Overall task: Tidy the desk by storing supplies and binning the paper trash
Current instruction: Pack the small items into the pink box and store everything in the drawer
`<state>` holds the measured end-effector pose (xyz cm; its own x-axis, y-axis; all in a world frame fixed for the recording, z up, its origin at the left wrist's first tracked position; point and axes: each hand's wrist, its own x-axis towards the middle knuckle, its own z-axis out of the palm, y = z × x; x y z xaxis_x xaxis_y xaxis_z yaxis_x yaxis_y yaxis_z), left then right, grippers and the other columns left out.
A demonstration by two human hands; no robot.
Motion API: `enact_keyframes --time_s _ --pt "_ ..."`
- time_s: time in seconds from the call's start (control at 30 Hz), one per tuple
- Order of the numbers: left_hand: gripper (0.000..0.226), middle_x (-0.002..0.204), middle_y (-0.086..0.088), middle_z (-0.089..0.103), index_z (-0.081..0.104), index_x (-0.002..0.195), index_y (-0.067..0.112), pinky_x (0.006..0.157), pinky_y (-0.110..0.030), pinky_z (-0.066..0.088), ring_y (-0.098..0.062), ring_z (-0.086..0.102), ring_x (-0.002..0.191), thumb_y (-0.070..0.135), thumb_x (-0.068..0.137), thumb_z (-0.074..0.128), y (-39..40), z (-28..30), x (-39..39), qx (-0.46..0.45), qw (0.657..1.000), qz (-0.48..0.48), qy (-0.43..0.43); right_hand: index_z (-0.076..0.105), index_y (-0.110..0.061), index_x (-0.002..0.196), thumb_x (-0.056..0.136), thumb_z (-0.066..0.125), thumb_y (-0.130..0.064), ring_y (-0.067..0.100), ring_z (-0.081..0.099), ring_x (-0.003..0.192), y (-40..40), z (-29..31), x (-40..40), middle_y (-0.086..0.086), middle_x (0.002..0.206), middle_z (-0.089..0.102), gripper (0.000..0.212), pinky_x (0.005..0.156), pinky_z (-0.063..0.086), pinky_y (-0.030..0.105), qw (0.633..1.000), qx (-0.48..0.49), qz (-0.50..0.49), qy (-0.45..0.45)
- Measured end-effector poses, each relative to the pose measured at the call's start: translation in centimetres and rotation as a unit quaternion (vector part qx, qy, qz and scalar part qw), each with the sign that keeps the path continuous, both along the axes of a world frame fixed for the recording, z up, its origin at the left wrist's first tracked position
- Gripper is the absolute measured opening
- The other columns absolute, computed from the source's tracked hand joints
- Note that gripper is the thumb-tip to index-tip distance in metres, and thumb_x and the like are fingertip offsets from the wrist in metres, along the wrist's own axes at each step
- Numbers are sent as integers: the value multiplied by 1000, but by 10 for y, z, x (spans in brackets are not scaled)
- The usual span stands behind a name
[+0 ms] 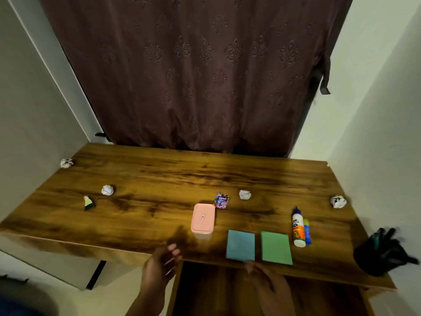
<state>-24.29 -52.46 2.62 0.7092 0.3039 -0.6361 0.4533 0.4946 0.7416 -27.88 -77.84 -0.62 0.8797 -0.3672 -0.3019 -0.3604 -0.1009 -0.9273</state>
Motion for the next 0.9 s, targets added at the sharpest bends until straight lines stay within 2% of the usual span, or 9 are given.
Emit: enact_keyframes --time_s 0.1,0.2,0.27,0.37,0.57,0.63,0.7,0.83,0.9 --pt "11 92 -5 71 66 90 20 99 -45 49 -28 65 97 26 93 74 -18 11 40 147 988 -38 0 79 -39 88 88 77 -29 5 73 89 16 15 38 -14 89 78 11 91 59 36 988 -49 142 26" --pt "22 96 -2 73 76 101 16 93 -42 55 -28 67 101 37 95 70 -26 1 77 288 953 -91 -25 73 -43 79 88 76 -35 4 70 83 35 15 81 -15 87 76 12 86 60 34 985 -98 144 9" --pt "27 94 -4 70 76 105 12 87 -37 54 -27 67 96 37 97 68 -30 -5 97 346 932 -106 -20 76 -34 92 90 72 -41 4 65 88 46 11 108 -14 93 73 7 87 53 25 980 -143 138 14" --pt "33 97 -9 75 79 106 9 79 -30 48 -28 69 94 39 97 68 -26 -10 117 405 905 -134 -7 77 -21 105 92 70 -43 12 67 99 58 3 138 -6 103 75 27 89 53 30 979 -161 125 35" --pt "17 88 1 76 78 88 26 80 -45 63 -24 74 86 39 95 71 -17 -26 119 405 900 -162 -7 79 -18 102 94 65 -48 8 65 86 71 -9 159 -6 98 76 34 69 46 13 975 -154 154 51" --pt "15 86 1 77 73 79 34 80 -45 63 -22 74 83 39 93 73 -14 -31 122 401 896 -189 -19 80 -19 99 92 66 -50 9 67 88 77 -14 161 -7 96 77 34 73 49 18 977 -151 143 48" --pt "8 91 -2 80 79 86 29 81 -46 63 -19 75 82 35 92 75 -9 -35 125 400 888 -222 -36 81 -20 97 92 68 -47 12 70 88 78 -14 161 -3 95 79 31 79 56 29 979 -144 129 59" --pt "20 100 2 78 80 105 15 75 -29 60 -9 71 77 31 94 74 -1 -27 119 407 873 -263 -60 81 -19 95 94 68 -37 1 61 70 78 0 150 -2 91 78 22 64 49 13 971 -179 147 63" --pt "23 107 6 77 79 109 19 83 -32 61 -8 72 91 34 92 75 5 -25 105 403 870 -270 -84 81 -22 96 94 68 -40 2 64 72 79 9 134 -5 90 78 22 72 56 22 967 -196 148 66"
